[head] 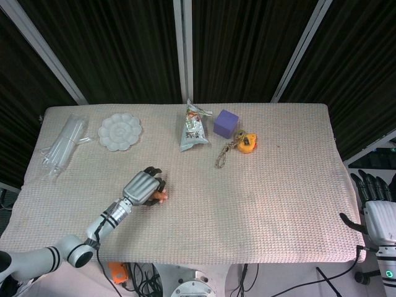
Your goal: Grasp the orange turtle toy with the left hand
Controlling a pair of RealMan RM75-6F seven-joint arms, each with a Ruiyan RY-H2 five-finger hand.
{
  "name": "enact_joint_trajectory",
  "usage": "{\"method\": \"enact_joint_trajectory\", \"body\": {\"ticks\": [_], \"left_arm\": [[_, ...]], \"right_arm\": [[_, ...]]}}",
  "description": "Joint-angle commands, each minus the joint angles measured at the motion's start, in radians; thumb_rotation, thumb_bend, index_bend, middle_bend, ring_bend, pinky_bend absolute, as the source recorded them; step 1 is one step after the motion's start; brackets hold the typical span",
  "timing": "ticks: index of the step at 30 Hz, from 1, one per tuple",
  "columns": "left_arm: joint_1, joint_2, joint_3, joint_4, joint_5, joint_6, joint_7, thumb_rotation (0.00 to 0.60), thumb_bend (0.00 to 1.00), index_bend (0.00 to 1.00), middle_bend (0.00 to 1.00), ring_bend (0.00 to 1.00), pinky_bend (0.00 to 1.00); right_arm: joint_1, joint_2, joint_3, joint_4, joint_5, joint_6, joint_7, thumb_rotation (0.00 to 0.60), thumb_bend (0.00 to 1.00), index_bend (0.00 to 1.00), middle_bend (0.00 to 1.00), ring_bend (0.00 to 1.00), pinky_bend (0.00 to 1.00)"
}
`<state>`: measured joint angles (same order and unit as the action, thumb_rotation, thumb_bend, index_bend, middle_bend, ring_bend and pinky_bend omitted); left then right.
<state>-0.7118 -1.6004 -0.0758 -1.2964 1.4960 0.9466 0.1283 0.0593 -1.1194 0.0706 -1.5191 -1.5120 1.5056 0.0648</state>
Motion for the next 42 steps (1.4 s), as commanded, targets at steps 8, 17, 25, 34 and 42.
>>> {"method": "enact_joint_trajectory", "body": {"ticks": [8, 17, 25, 34, 42], "left_arm": [[0.012, -0.028, 0.011, 0.043, 0.019, 0.053, -0.026, 0.6, 0.34, 0.75, 0.73, 0.36, 0.26], [-0.009, 0.036, 0.034, -0.017, -0.032, -0.053, -0.019, 0.6, 0.25, 0.36, 0.35, 0.12, 0.22], [-0.011, 0.055, 0.029, -0.056, -0.054, -0.057, 0.002, 0.6, 0.22, 0.34, 0.34, 0.1, 0.22], [-0.005, 0.02, 0.024, -0.026, -0.05, -0.019, 0.004, 0.6, 0.27, 0.57, 0.54, 0.19, 0.25], [0.001, -0.004, 0.023, 0.003, -0.033, 0.022, 0.012, 0.6, 0.35, 0.76, 0.73, 0.36, 0.3]], "right_arm": [[0.0, 0.003, 0.002, -0.004, 0.004, 0.0, -0.002, 0.6, 0.1, 0.0, 0.0, 0.0, 0.0], [0.001, 0.003, 0.0, -0.003, 0.008, -0.008, -0.001, 0.6, 0.1, 0.0, 0.0, 0.0, 0.0], [0.002, 0.004, 0.0, -0.003, 0.013, -0.013, -0.003, 0.6, 0.11, 0.0, 0.0, 0.0, 0.0], [0.003, 0.004, -0.001, -0.005, 0.014, -0.018, -0.007, 0.6, 0.11, 0.0, 0.0, 0.0, 0.0], [0.003, 0.004, -0.001, -0.003, 0.014, -0.017, -0.002, 0.6, 0.11, 0.0, 0.0, 0.0, 0.0]]}}
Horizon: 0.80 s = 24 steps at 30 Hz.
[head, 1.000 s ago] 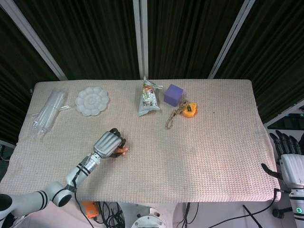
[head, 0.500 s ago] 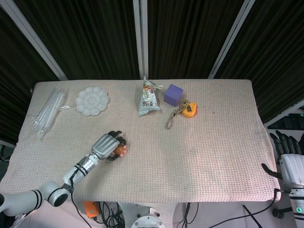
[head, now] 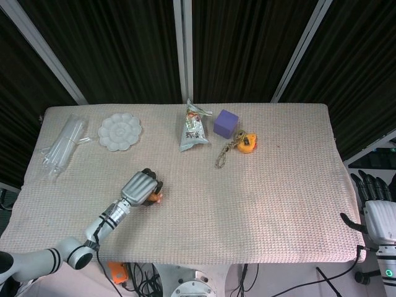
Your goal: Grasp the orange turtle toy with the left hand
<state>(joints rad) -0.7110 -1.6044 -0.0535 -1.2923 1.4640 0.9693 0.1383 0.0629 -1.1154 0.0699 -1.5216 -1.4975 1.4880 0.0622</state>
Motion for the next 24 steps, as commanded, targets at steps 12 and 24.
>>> {"method": "enact_joint_trajectory", "body": {"ticks": [12, 24], "left_arm": [[-0.017, 0.064, 0.013, -0.071, -0.004, -0.051, -0.018, 0.6, 0.21, 0.22, 0.32, 0.13, 0.26], [-0.019, 0.065, 0.018, -0.067, -0.02, -0.065, -0.01, 0.6, 0.19, 0.28, 0.31, 0.09, 0.22]], "right_arm": [[-0.003, 0.007, 0.002, -0.003, -0.002, 0.009, 0.004, 0.6, 0.11, 0.0, 0.0, 0.0, 0.0], [-0.003, 0.005, 0.003, -0.001, 0.0, 0.009, 0.004, 0.6, 0.12, 0.0, 0.0, 0.0, 0.0]]}}
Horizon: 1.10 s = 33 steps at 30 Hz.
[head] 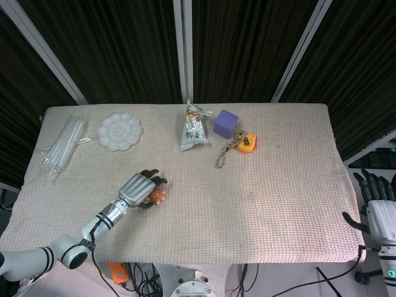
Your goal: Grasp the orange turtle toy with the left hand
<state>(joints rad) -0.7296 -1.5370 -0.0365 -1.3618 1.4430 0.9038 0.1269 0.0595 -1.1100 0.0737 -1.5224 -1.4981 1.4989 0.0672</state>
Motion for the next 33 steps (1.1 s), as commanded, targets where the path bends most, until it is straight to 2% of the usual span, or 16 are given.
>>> {"method": "enact_joint_trajectory", "body": {"ticks": [1, 8, 11, 14, 16, 23, 24, 26, 27, 28, 30, 31, 33], "left_arm": [[0.0, -0.005, 0.001, 0.004, 0.001, 0.001, 0.003, 0.6, 0.19, 0.31, 0.33, 0.09, 0.22], [0.003, -0.024, -0.005, 0.025, -0.008, 0.014, 0.017, 0.6, 0.3, 0.46, 0.45, 0.14, 0.21], [0.012, -0.041, -0.01, 0.044, 0.007, 0.053, 0.013, 0.6, 0.33, 0.57, 0.57, 0.25, 0.24], [0.021, -0.06, -0.012, 0.069, 0.032, 0.1, 0.01, 0.6, 0.35, 0.72, 0.72, 0.39, 0.29], [0.023, -0.065, -0.012, 0.077, 0.037, 0.109, 0.01, 0.6, 0.35, 0.77, 0.77, 0.44, 0.3], [0.027, -0.062, -0.017, 0.06, 0.016, 0.099, 0.023, 0.6, 0.35, 0.8, 0.8, 0.47, 0.3], [0.028, -0.061, -0.018, 0.057, 0.015, 0.101, 0.016, 0.6, 0.35, 0.79, 0.79, 0.47, 0.3], [0.025, -0.048, -0.01, 0.051, 0.014, 0.081, 0.006, 0.6, 0.3, 0.69, 0.7, 0.41, 0.28], [0.02, -0.035, -0.004, 0.042, 0.013, 0.062, -0.003, 0.6, 0.25, 0.56, 0.6, 0.32, 0.25], [0.016, -0.022, -0.001, 0.031, 0.011, 0.044, -0.013, 0.6, 0.19, 0.38, 0.43, 0.2, 0.2], [0.016, -0.009, -0.005, 0.02, 0.014, 0.05, -0.03, 0.6, 0.14, 0.17, 0.22, 0.05, 0.11], [0.021, -0.01, -0.01, 0.024, 0.018, 0.07, -0.031, 0.6, 0.11, 0.11, 0.13, 0.01, 0.06], [0.041, -0.021, -0.021, 0.044, 0.02, 0.123, -0.024, 0.6, 0.07, 0.08, 0.05, 0.0, 0.0]], "right_arm": [[0.001, -0.001, -0.001, 0.0, 0.0, -0.002, -0.001, 0.6, 0.12, 0.0, 0.0, 0.0, 0.0], [0.004, -0.003, -0.002, 0.0, 0.002, -0.01, -0.002, 0.6, 0.12, 0.0, 0.0, 0.0, 0.0], [0.005, -0.003, -0.002, 0.001, 0.004, -0.014, 0.0, 0.6, 0.12, 0.0, 0.0, 0.0, 0.0], [0.005, -0.005, -0.002, 0.003, 0.004, -0.014, 0.001, 0.6, 0.12, 0.0, 0.0, 0.0, 0.0], [0.005, -0.005, -0.002, 0.003, 0.003, -0.014, 0.001, 0.6, 0.12, 0.0, 0.0, 0.0, 0.0], [0.005, -0.005, -0.002, 0.001, -0.001, -0.009, -0.002, 0.6, 0.12, 0.0, 0.0, 0.0, 0.0], [0.005, -0.005, -0.002, 0.001, -0.001, -0.008, -0.003, 0.6, 0.12, 0.0, 0.0, 0.0, 0.0], [0.004, -0.005, -0.002, 0.001, 0.0, -0.007, -0.003, 0.6, 0.12, 0.0, 0.0, 0.0, 0.0], [0.004, -0.004, -0.002, 0.0, 0.0, -0.007, -0.002, 0.6, 0.12, 0.0, 0.0, 0.0, 0.0], [0.004, -0.004, -0.001, 0.0, 0.0, -0.006, -0.002, 0.6, 0.12, 0.0, 0.0, 0.0, 0.0], [0.003, -0.003, 0.0, 0.0, 0.001, -0.004, -0.002, 0.6, 0.12, 0.0, 0.0, 0.0, 0.0], [0.003, -0.003, 0.0, 0.0, 0.001, -0.004, -0.001, 0.6, 0.12, 0.0, 0.0, 0.0, 0.0], [0.003, -0.002, 0.001, -0.001, 0.001, -0.004, -0.001, 0.6, 0.12, 0.0, 0.0, 0.0, 0.0]]}}
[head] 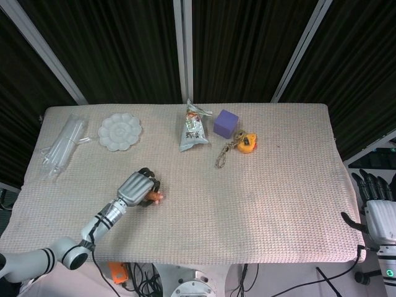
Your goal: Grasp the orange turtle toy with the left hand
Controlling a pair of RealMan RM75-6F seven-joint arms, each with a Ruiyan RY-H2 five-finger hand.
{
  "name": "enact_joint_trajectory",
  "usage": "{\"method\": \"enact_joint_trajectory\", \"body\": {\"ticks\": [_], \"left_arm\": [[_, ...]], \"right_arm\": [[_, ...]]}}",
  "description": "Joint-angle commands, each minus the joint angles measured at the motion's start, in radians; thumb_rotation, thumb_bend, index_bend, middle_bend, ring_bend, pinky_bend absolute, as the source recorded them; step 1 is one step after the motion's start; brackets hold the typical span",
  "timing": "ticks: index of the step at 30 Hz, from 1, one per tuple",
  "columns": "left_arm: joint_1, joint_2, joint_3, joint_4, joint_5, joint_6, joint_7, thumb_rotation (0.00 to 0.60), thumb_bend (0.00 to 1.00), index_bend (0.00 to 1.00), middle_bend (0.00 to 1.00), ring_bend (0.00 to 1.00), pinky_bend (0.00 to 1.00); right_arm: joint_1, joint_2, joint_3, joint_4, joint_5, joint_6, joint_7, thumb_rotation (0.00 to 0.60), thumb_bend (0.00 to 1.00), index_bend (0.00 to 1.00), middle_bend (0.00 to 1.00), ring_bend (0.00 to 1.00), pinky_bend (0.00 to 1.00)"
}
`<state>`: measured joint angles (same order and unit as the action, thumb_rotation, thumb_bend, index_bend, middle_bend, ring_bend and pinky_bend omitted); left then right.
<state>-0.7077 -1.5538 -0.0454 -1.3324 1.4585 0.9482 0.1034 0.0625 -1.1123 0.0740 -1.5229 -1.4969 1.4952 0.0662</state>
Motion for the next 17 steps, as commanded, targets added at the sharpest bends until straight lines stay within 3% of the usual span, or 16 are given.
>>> {"method": "enact_joint_trajectory", "body": {"ticks": [1, 7, 12, 17], "left_arm": [[0.026, -0.002, -0.014, 0.018, 0.001, 0.09, 0.003, 0.6, 0.06, 0.07, 0.03, 0.0, 0.0], [0.085, 0.089, -0.003, -0.055, -0.042, 0.13, 0.051, 0.6, 0.03, 0.07, 0.01, 0.0, 0.0], [0.187, 0.211, 0.036, -0.151, -0.053, 0.241, 0.116, 0.6, 0.04, 0.07, 0.01, 0.0, 0.0], [0.307, 0.303, 0.073, -0.174, -0.073, 0.355, 0.091, 0.6, 0.05, 0.07, 0.03, 0.0, 0.0]], "right_arm": [[0.0, 0.0, 0.0, -0.001, 0.0, 0.001, 0.0, 0.6, 0.12, 0.0, 0.0, 0.0, 0.0], [-0.001, 0.007, 0.003, -0.009, 0.0, 0.005, 0.006, 0.6, 0.12, 0.0, 0.0, 0.0, 0.0], [0.005, 0.002, 0.017, -0.014, 0.01, 0.006, 0.016, 0.6, 0.12, 0.0, 0.0, 0.0, 0.0], [0.021, -0.016, 0.011, -0.004, 0.004, -0.021, 0.009, 0.6, 0.12, 0.0, 0.0, 0.0, 0.0]]}}
